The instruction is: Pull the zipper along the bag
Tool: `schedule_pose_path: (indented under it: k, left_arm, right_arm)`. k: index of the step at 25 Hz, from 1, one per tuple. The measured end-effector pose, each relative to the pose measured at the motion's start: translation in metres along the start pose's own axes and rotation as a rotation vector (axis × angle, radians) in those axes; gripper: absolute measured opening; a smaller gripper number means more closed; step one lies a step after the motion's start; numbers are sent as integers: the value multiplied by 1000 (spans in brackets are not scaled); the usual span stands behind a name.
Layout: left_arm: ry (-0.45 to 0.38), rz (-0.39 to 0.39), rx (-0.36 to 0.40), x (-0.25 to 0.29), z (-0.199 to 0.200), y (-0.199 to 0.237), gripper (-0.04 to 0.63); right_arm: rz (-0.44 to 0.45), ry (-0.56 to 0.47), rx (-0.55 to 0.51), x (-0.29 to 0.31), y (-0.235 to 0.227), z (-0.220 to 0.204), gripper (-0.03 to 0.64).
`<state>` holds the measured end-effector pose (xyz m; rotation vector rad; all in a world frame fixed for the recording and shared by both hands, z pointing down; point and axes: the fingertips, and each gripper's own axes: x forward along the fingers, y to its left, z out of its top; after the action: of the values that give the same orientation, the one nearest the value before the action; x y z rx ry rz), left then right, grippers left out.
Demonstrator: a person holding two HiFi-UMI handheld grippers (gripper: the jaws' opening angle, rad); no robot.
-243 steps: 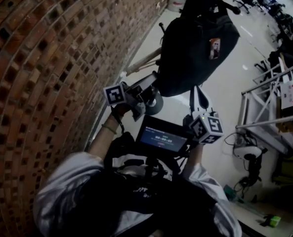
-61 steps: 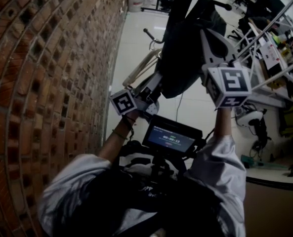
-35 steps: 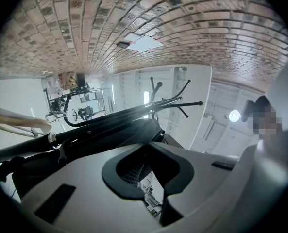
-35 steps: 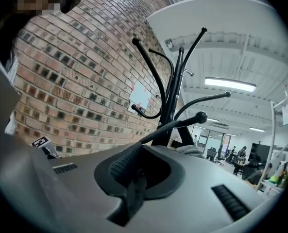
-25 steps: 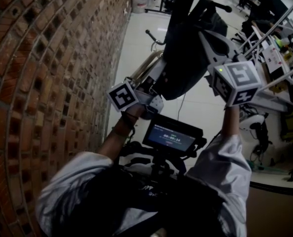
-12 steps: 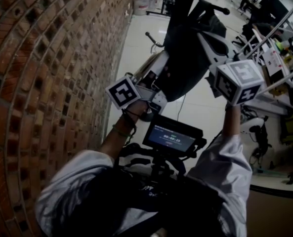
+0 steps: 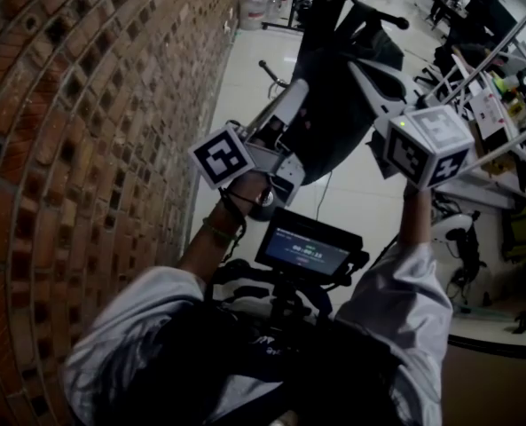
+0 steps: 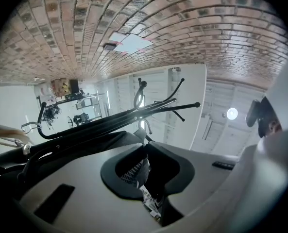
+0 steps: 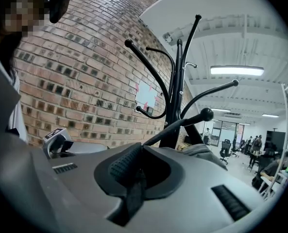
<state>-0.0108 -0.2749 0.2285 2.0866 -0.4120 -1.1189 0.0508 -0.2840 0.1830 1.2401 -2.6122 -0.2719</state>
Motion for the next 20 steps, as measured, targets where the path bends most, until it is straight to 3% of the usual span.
schedule_pose_path:
  k: [20]
  left_arm:
    - [16,-28,27,18,7,-11,44]
  right_arm:
    - [18,52,-103,10,27,-4,6]
